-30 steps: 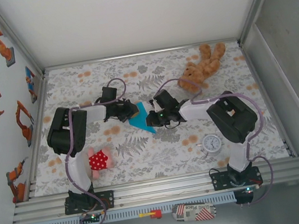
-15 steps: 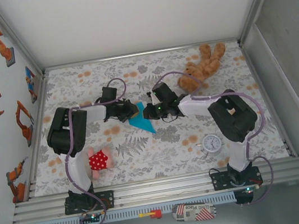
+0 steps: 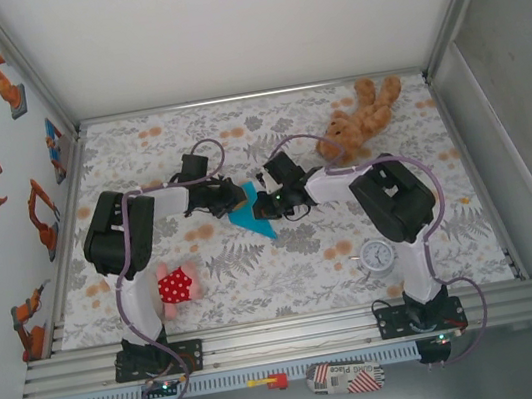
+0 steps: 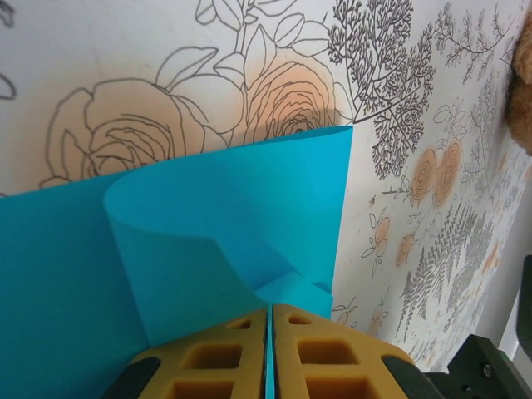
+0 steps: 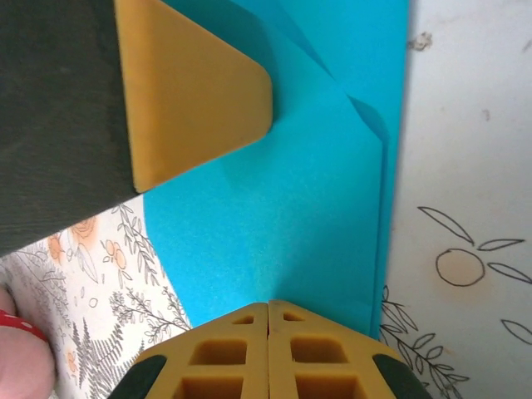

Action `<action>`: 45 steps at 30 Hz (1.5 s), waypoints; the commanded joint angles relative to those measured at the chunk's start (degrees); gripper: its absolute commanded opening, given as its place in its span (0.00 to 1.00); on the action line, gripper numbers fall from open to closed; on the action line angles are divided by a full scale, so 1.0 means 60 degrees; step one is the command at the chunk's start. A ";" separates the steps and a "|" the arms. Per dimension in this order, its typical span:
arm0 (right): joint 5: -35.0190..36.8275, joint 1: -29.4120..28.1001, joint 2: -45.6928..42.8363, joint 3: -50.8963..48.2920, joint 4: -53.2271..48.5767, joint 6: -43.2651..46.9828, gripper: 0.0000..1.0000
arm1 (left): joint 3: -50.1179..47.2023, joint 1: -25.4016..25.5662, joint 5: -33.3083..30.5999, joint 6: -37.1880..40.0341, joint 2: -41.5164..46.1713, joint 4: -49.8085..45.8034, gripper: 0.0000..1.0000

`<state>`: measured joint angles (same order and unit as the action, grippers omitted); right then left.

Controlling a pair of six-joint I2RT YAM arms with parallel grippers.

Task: Fold a paper plane with a square sheet of paper (pick it up from the middle)
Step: Fourth fold the wing at the center of the table.

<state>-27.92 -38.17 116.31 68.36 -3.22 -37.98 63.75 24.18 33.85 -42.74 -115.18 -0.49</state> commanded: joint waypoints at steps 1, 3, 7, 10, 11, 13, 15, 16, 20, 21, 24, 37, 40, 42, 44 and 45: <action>-0.0122 -0.0054 0.0011 0.0038 -0.0413 0.0226 0.06 | -0.0001 -0.0033 -0.0625 0.0268 -0.0343 -0.1012 0.11; -0.0178 -0.0053 -0.0042 -0.0030 -0.0491 0.0275 0.06 | 0.0040 -0.0035 -0.0720 0.0268 -0.0385 -0.1157 0.11; -0.0202 -0.0048 -0.0167 -0.0108 -0.0672 0.0396 0.06 | 0.0126 -0.0052 -0.0882 0.0249 -0.0475 -0.1324 0.11; -0.0381 -0.0054 -0.0475 -0.0190 -0.0403 0.0356 0.06 | 0.0121 -0.0047 -0.0860 0.0224 -0.0491 -0.1301 0.11; -0.0487 -0.0067 -0.0552 -0.0193 -0.0307 0.0338 0.06 | 0.0134 -0.0046 -0.0850 0.0224 -0.0512 -0.1309 0.11; -0.0630 -0.0078 -0.0531 -0.0039 -0.0271 0.0352 0.06 | 0.0128 -0.0047 -0.0850 0.0224 -0.0521 -0.1317 0.11; -0.0637 -0.0087 -0.0280 0.0231 -0.0555 0.0454 0.06 | 0.0153 -0.0046 -0.0865 0.0202 -0.0543 -0.1349 0.11; -0.0622 -0.0104 -0.0163 0.0307 -0.0647 0.0491 0.06 | 0.0175 -0.0048 -0.0862 0.0209 -0.0550 -0.1364 0.11; -0.0428 -0.0097 0.0074 0.0229 -0.0810 0.0508 0.05 | 0.0207 -0.0046 -0.0919 0.0167 -0.0593 -0.1478 0.11; -0.0383 -0.0098 0.0068 0.0151 -0.0803 0.0487 0.05 | 0.0202 -0.0046 -0.0951 0.0158 -0.0594 -0.1511 0.11; -0.0314 -0.0098 -0.0048 -0.0125 -0.0821 0.0514 0.04 | 0.0258 -0.0047 -0.1119 0.0177 -0.0650 -0.1726 0.11; -0.0355 -0.0098 -0.0940 -0.1309 -0.1211 0.0775 0.04 | 0.0521 -0.0061 -0.1462 0.0151 -0.0944 -0.2249 0.10; -0.0352 -0.0098 -0.1126 -0.1402 -0.1419 0.0909 0.04 | 0.0565 -0.0079 -0.1509 0.0151 -0.0989 -0.2347 0.10; -0.0349 -0.0094 -0.1246 -0.1453 -0.1457 0.0946 0.04 | 0.0582 -0.0078 -0.1493 0.0136 -0.1003 -0.2351 0.10; -0.0378 -0.0098 -0.1370 -0.1443 -0.1458 0.0965 0.04 | 0.0595 -0.0078 -0.1495 0.0122 -0.1031 -0.2390 0.10; -0.0419 -0.0100 -0.1441 -0.1422 -0.1411 0.0948 0.04 | 0.0596 -0.0076 -0.1488 0.0121 -0.1032 -0.2394 0.10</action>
<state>-30.41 -38.44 109.84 60.77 -7.40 -33.50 68.64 24.27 32.45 -42.74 -116.88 -8.84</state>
